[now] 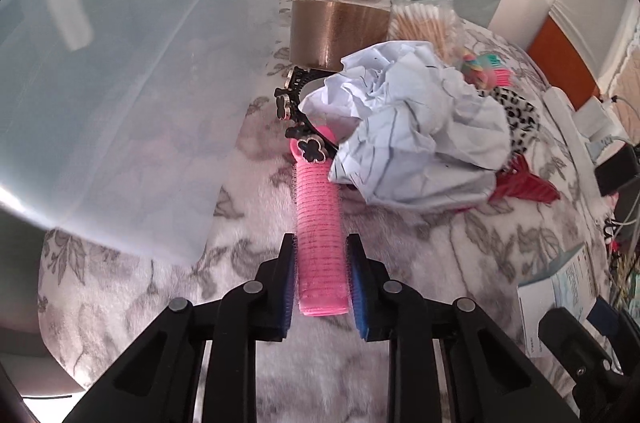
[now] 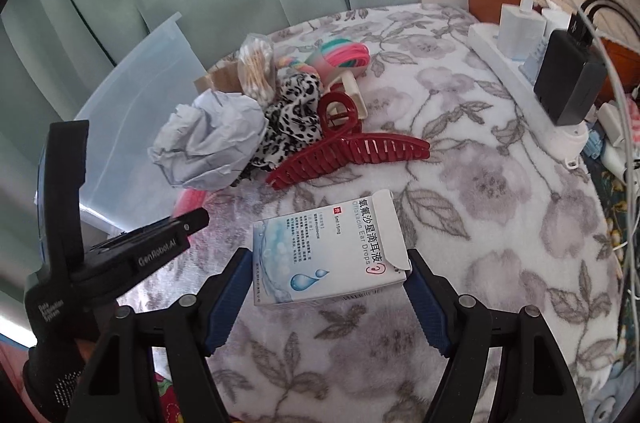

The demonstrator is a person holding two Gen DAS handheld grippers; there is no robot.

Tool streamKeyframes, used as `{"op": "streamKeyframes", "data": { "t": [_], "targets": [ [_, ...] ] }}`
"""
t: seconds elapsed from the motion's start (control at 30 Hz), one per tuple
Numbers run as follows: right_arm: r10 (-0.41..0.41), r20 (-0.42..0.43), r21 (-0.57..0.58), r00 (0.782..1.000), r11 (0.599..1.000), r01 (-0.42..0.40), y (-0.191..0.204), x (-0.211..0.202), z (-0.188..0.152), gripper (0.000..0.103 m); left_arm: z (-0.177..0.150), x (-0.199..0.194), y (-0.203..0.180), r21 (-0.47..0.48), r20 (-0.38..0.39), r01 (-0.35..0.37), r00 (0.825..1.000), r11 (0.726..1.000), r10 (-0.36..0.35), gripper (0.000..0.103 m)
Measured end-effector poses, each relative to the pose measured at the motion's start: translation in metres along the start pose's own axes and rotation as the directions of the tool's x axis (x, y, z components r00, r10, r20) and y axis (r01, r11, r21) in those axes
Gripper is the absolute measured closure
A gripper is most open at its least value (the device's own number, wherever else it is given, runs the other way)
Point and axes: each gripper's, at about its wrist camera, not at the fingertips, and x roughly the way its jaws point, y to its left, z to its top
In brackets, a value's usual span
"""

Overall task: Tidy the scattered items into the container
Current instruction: 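Lift and carry the roller with left tool while right tool carries the box to the container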

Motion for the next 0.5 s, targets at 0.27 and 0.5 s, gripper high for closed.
{"op": "streamKeyframes", "data": {
  "t": [0.27,0.5],
  "targets": [
    [-0.009,0.051,-0.023,0.999,1.000,0.010,0.021,-0.038,-0.001,0.025,-0.023,-0.040,-0.005,0.017,0.006,0.045,0.999,0.999,-0.045,0.078],
    [-0.014,0.098,-0.045,0.995,0.999,0.018,0.036,-0.067,-0.003,0.025,-0.032,-0.064,-0.006,0.038,0.066,0.079,0.994,0.996,-0.081,0.078]
  ]
}}
